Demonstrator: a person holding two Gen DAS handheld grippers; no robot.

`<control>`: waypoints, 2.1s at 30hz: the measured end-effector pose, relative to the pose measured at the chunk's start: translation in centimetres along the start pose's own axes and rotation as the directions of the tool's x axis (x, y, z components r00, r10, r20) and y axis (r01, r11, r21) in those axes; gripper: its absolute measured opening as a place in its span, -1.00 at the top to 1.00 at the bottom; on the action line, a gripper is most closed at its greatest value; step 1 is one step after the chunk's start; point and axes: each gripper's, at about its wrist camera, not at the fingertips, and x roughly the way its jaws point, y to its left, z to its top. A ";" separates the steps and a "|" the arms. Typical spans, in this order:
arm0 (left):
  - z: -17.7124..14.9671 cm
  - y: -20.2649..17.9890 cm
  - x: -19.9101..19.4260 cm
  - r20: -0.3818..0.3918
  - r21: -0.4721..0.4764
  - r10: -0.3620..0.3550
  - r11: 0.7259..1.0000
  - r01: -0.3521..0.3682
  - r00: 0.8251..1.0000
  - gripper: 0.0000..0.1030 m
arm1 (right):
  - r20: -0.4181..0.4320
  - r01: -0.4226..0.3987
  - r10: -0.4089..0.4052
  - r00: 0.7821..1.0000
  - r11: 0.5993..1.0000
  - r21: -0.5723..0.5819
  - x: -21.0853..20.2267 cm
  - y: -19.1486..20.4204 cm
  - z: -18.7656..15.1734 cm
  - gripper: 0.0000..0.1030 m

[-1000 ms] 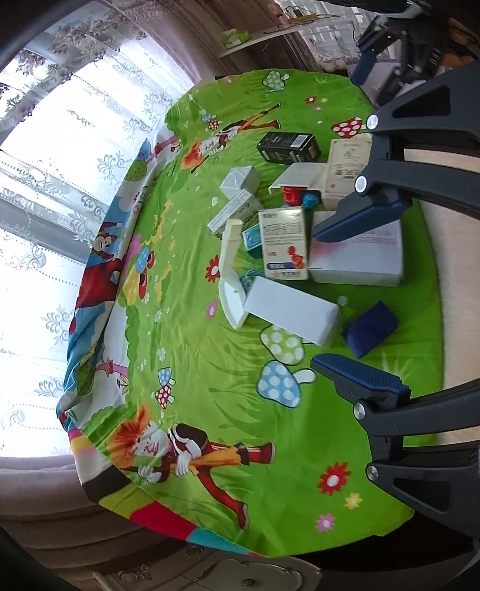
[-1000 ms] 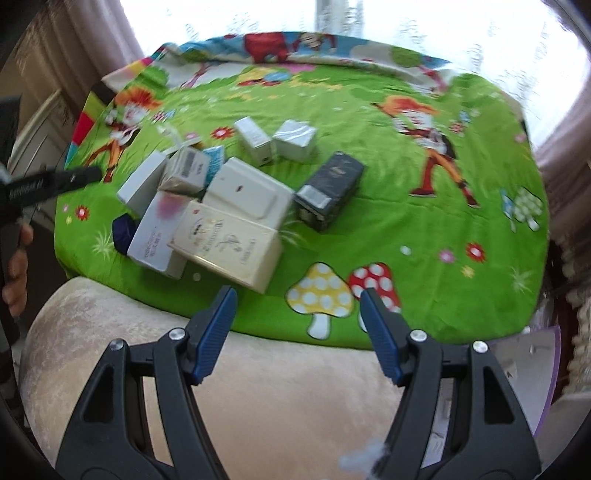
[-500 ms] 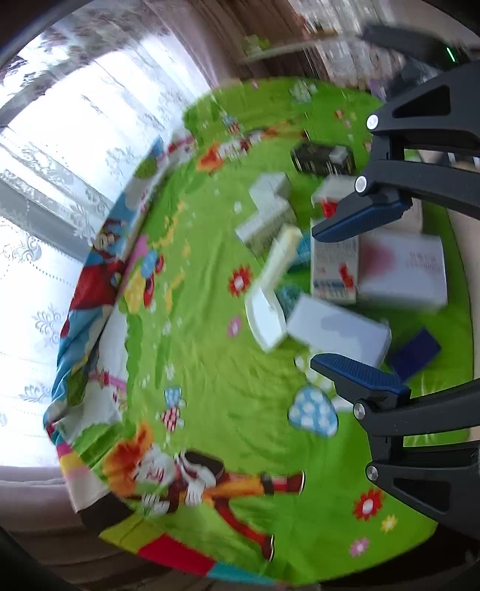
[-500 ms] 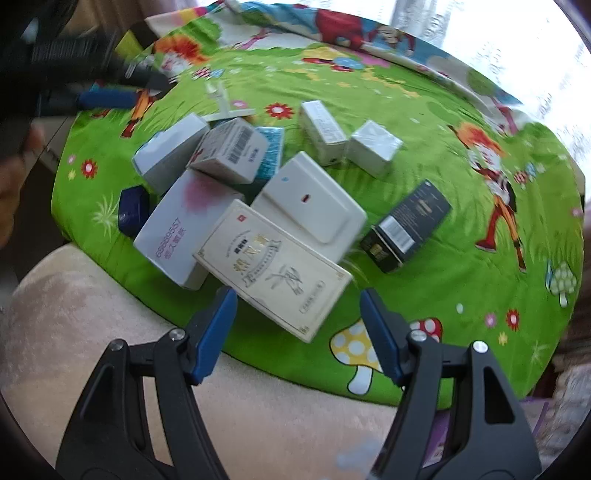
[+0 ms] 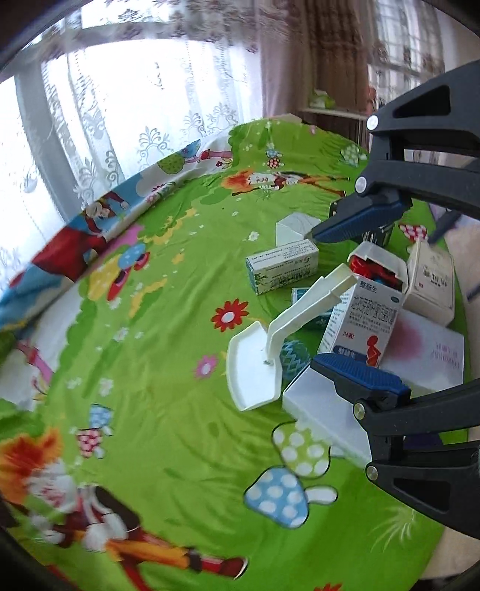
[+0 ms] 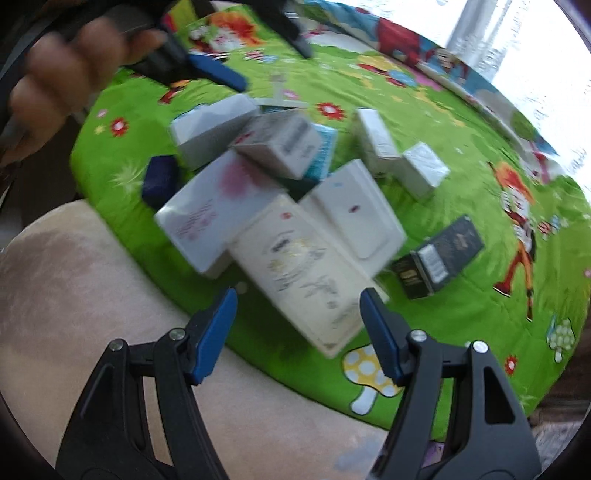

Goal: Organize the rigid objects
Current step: 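Reach the left tool toward the white plastic spoon among the boxes, then lift the spoon with the left tool while the right tool grasps the cream printed box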

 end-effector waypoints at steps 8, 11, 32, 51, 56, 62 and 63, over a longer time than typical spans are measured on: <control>0.6 0.6 1.9 -0.043 -0.045 -0.046 0.998 0.044 0.998 0.29 | 0.019 0.008 -0.008 1.000 1.000 -0.005 0.6 -0.4 0.5 -0.41; 0.5 0.7 1.8 -0.034 -0.033 -0.054 0.998 0.053 0.998 0.52 | 0.023 0.001 -0.001 1.000 1.000 0.027 0.6 -1.2 0.7 -0.41; -1.4 -2.4 -2.6 0.126 0.185 -0.084 0.981 0.060 0.988 0.73 | 0.028 -0.096 0.095 0.995 0.994 0.053 0.1 -1.5 -0.3 -0.41; -5.4 -3.4 -5.1 0.160 0.292 -0.115 0.954 0.065 0.980 0.73 | 0.059 -0.183 0.177 0.982 0.979 0.095 0.2 -4.4 -0.3 -0.51; -6.1 -3.4 -5.3 0.166 0.307 -0.113 0.950 0.058 0.980 0.73 | 0.040 -0.180 0.180 0.983 0.984 -0.009 -0.3 -2.3 -0.4 -0.51; -6.5 -3.6 -5.9 0.188 0.322 -0.115 0.945 0.050 0.975 0.73 | 0.036 -0.078 0.079 0.996 0.996 -0.043 0.6 -2.0 0.4 -0.51; -6.5 -3.6 -6.2 0.198 0.326 -0.117 0.944 0.048 0.973 0.73 | 0.038 -0.081 0.083 0.996 0.996 -0.045 0.5 -2.1 0.4 -0.51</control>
